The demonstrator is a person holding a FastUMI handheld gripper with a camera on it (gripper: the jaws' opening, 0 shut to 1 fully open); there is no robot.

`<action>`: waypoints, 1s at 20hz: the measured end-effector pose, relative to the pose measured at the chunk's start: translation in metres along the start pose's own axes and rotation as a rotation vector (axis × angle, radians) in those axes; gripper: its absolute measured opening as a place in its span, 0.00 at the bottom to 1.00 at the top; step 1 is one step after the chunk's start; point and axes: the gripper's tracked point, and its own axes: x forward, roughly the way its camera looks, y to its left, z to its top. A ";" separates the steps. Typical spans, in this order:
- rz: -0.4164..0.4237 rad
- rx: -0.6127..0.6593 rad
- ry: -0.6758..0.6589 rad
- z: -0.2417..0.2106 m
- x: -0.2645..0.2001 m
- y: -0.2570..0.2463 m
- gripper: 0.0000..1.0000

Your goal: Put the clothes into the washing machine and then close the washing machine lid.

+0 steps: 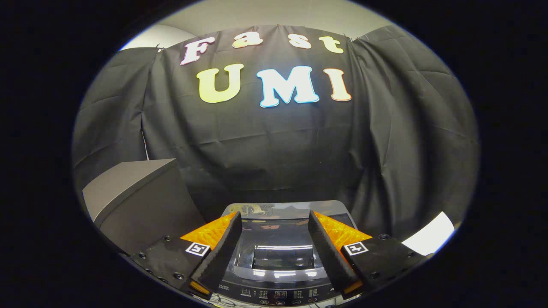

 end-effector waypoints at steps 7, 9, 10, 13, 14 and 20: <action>-0.012 0.029 -0.119 0.046 -0.076 0.013 0.97; -0.017 0.029 -0.153 0.056 -0.101 0.020 0.97; -0.020 0.026 -0.171 0.062 -0.114 0.024 0.97; -0.024 0.012 -0.208 0.071 -0.148 0.033 0.97; -0.027 0.002 -0.221 0.074 -0.159 0.036 0.97; -0.054 -0.030 -0.280 0.078 -0.214 0.045 0.97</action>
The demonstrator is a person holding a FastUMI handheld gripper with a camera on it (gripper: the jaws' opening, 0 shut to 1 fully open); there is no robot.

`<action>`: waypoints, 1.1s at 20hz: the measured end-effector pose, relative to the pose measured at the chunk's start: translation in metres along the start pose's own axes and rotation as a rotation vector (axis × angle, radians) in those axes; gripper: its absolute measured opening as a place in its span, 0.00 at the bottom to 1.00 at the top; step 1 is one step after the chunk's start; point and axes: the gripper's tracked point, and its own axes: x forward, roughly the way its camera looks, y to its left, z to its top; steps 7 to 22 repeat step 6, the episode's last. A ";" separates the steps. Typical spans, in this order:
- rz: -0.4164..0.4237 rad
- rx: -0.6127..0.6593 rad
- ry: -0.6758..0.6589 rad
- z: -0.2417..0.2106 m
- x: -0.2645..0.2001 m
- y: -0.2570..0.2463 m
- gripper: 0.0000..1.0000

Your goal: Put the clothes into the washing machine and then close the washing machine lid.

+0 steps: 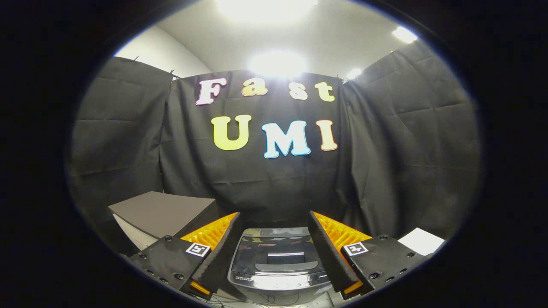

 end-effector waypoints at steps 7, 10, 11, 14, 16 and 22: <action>-0.018 -0.024 -0.026 0.003 -0.037 0.005 0.97; -0.018 -0.024 -0.026 0.003 -0.037 0.005 0.97; -0.018 -0.024 -0.026 0.003 -0.037 0.005 0.97; -0.018 -0.024 -0.026 0.003 -0.037 0.005 0.97; -0.018 -0.024 -0.026 0.003 -0.037 0.005 0.97; -0.018 -0.024 -0.026 0.003 -0.037 0.005 0.97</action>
